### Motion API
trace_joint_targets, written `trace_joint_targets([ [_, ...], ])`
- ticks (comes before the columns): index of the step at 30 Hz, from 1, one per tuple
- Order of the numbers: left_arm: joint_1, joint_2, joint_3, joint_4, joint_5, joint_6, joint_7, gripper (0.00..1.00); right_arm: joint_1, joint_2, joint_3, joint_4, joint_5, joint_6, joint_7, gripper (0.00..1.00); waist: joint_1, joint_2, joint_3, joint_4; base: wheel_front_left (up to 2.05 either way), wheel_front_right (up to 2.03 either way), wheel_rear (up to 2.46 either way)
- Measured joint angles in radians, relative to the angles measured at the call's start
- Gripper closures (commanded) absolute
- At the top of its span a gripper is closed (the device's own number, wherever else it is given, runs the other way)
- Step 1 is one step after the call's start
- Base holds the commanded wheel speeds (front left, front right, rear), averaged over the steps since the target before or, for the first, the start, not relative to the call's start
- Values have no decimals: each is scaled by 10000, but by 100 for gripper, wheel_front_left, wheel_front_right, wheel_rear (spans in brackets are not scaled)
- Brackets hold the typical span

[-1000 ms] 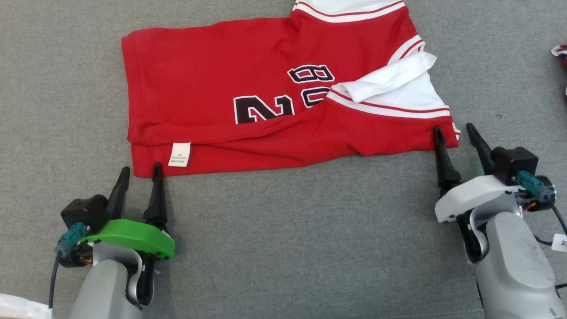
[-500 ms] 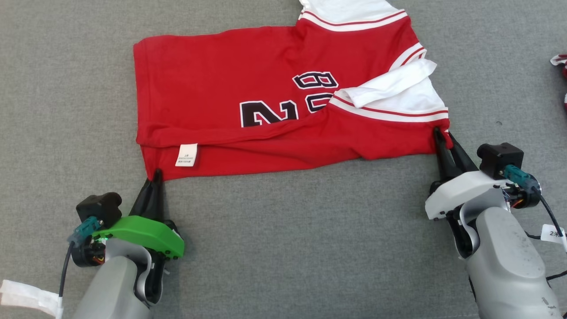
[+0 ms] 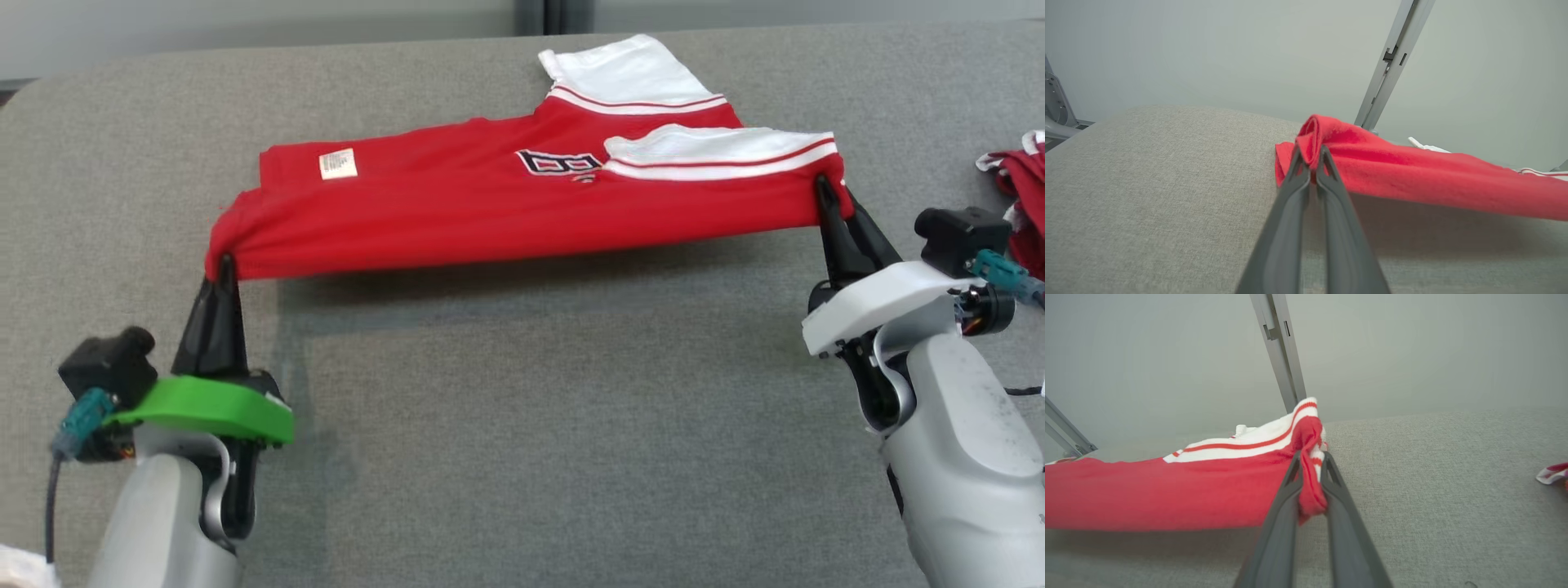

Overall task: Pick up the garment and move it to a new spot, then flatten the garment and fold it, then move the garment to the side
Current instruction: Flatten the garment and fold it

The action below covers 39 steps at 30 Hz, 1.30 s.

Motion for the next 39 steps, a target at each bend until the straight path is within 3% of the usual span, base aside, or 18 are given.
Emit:
trace_joint_targets([
  [8,2275,-692,-157,727,305,-15,2,100,2531,-633,466,-359,690,2,313,100,0,0,-784,62,0,0,0],
  [12,3277,-957,-198,982,382,-15,2,100,4050,-639,397,-514,761,2,173,100,0,0,-987,149,0,0,0],
  [18,3616,-1162,71,872,581,-17,2,100,4800,-587,199,-771,635,2,73,100,0,0,-980,219,0,0,0],
  [19,3601,-1179,151,775,635,-17,2,73,4796,-570,151,-811,560,2,42,72,0,0,-950,223,0,0,0],
  [20,3572,-1179,192,729,681,-17,2,35,4776,-564,107,-859,495,2,4,15,0,0,-920,224,0,0,0],
  [21,3504,-1183,230,665,748,-17,2,0,4730,-548,42,-918,437,2,-38,0,0,0,-877,226,0,0,0],
  [29,1636,-849,357,69,1241,-15,0,0,2934,-518,-224,-1327,-593,0,-73,0,0,0,-251,209,0,0,0],
  [39,-1642,362,-1060,2184,623,-15,0,0,-12,-453,481,-911,-1712,0,621,0,0,0,1035,89,0,0,0],
])
